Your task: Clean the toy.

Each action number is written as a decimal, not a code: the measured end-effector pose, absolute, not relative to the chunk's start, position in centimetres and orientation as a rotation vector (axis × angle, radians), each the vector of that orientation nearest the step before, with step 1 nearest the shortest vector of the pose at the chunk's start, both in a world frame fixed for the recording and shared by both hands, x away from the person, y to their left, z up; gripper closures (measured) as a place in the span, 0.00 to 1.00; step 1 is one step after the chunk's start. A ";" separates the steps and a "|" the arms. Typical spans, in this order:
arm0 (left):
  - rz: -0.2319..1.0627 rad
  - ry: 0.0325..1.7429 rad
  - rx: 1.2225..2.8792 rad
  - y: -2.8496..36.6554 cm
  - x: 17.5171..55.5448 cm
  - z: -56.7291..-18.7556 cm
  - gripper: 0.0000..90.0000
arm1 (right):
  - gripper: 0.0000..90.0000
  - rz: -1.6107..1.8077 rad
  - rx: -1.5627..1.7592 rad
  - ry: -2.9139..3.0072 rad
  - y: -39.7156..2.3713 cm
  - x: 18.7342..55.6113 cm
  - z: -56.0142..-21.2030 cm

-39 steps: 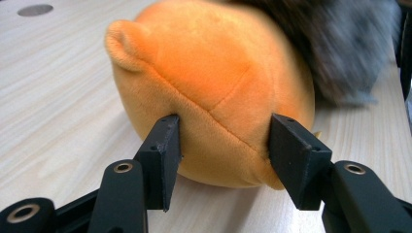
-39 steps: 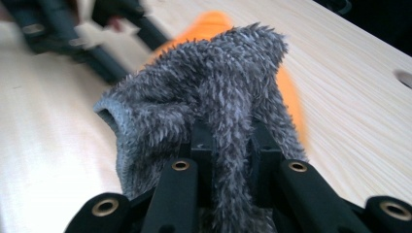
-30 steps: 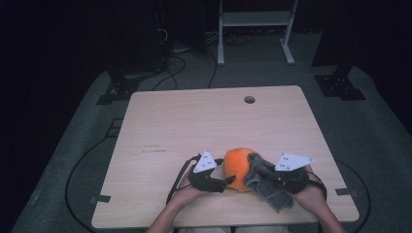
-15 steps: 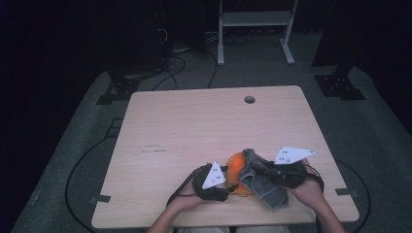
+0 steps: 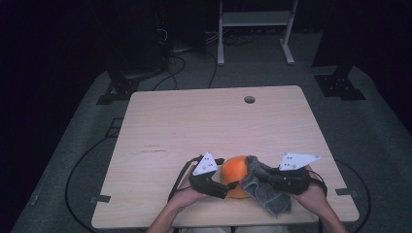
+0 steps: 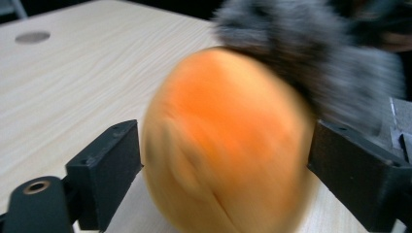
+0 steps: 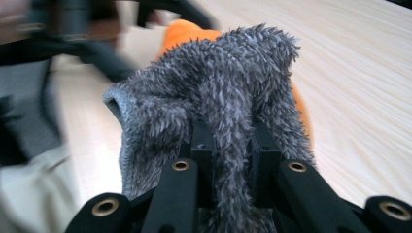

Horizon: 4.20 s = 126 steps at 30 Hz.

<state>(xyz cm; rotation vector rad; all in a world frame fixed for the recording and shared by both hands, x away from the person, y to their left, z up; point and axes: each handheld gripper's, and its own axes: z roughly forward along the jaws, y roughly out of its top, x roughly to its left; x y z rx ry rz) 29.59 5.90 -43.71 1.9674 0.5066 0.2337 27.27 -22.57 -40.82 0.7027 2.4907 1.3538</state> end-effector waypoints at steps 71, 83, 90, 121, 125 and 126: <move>0.356 0.357 1.955 5.9 30.1 -43.7 0.27 | 0.86 1.485 0.853 2.400 -22.7 28.4 -40.9; 0.336 0.414 1.996 7.1 29.8 -43.8 0.37 | 0.86 1.381 0.963 2.428 -24.3 28.8 -43.1; 0.314 0.385 2.014 7.8 29.9 -44.1 0.39 | 0.86 1.578 1.010 2.318 -24.9 29.3 -41.7; 0.502 0.250 2.048 7.0 28.5 -44.3 0.36 | 0.86 1.421 0.931 2.316 -21.5 29.2 -41.9; 0.467 0.290 2.040 7.6 29.0 -44.4 0.34 | 0.86 1.411 1.012 2.312 -22.6 29.7 -42.9; 0.451 0.299 2.041 7.8 29.1 -44.4 0.33 | 0.86 1.421 1.024 2.316 -22.7 29.9 -43.1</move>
